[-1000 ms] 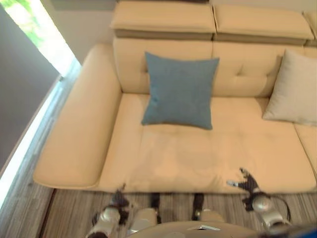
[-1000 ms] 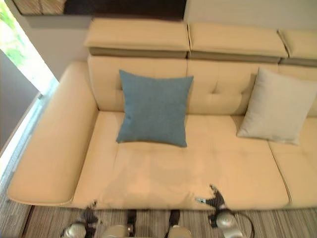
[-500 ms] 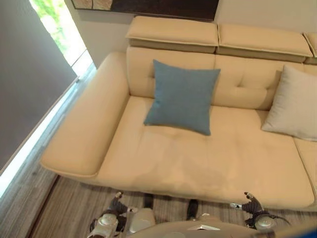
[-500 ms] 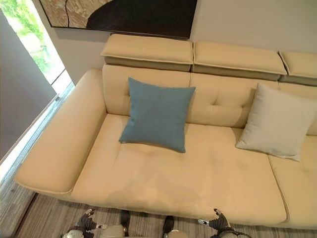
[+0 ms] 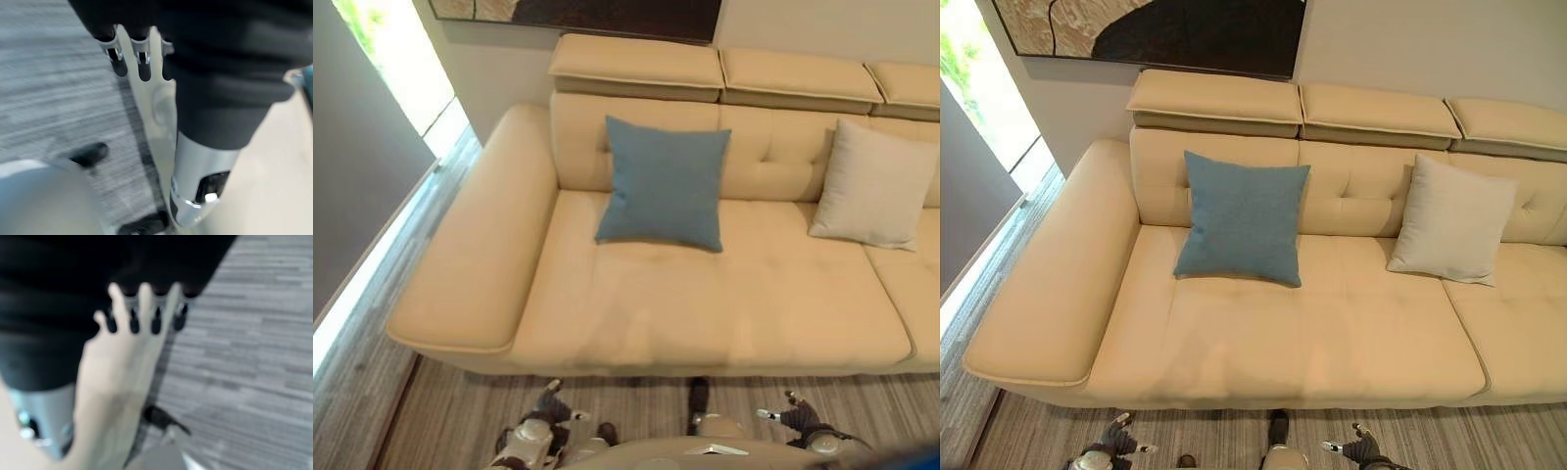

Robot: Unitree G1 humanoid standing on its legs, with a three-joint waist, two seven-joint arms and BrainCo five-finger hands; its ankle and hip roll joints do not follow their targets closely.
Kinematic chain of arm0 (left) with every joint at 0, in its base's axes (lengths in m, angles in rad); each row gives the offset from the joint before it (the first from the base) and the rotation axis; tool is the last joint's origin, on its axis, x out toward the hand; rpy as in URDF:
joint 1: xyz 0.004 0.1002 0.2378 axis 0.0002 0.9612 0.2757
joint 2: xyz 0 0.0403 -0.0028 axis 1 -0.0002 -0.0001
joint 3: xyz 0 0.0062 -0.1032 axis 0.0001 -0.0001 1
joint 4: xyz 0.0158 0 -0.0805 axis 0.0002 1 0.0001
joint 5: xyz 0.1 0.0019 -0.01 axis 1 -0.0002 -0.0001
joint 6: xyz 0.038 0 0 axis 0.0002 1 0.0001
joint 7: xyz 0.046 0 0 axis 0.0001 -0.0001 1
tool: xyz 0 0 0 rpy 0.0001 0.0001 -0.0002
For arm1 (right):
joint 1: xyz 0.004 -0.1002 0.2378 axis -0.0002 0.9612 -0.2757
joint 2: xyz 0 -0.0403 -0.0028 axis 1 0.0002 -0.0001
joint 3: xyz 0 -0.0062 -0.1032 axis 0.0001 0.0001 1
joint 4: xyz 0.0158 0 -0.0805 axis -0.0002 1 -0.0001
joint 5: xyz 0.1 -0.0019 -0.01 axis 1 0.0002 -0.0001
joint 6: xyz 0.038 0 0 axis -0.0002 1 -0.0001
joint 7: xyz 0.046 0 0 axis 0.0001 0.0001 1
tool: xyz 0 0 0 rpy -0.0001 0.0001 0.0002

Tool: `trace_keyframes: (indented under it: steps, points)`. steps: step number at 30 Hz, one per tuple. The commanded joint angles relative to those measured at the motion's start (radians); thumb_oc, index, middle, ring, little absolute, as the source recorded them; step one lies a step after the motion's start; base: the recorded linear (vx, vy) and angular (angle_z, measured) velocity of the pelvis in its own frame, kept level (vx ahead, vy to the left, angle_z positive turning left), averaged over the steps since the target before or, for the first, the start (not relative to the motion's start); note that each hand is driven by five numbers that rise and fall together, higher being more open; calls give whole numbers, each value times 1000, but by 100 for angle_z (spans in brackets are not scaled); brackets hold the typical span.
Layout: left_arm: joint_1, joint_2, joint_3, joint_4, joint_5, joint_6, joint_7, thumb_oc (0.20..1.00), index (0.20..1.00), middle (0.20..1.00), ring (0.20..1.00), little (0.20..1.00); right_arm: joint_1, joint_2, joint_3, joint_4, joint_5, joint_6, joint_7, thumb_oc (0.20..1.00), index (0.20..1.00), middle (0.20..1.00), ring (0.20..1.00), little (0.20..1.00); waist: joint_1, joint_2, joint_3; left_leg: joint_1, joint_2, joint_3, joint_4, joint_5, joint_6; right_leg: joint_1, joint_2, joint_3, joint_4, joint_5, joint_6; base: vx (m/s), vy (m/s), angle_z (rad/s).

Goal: Pick up all the scattered cushions and arrange them neatly on the sofa.

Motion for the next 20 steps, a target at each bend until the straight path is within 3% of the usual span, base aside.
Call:
trace_keyframes:
  steps: [1, 8, 20]
  points:
    - [-42, -22, 44, 18, 13, -8, 6, 1000, 1000, 1000, 1000, 1000, -61, -48, 32, -2, -17, -5, -9, 1000, 1000, 1000, 1000, 1000, 31, 72, 25, -21, 47, -91, 14, -74, -33, 67, 89, -6, 213, -228, 0, -84, -2, -22]
    - [-31, -37, 50, 36, 20, -11, 6, 1000, 1000, 1000, 1000, 1000, -51, -40, 52, 8, -25, 2, -14, 1000, 1000, 1000, 1000, 1000, 48, 58, -40, -2, 57, -44, -69, -33, -59, 181, 132, -13, -19, -220, -9, -28, -82, -14]
    - [-14, -69, 16, 32, 36, -7, -9, 1000, 1000, 1000, 1000, 1000, -25, -31, 62, 29, -28, 2, -13, 1000, 1000, 1000, 1000, 1000, 26, 71, -41, 62, 70, -49, -115, -17, -71, 242, 150, -16, -46, -229, -19, -5, -29, -3]
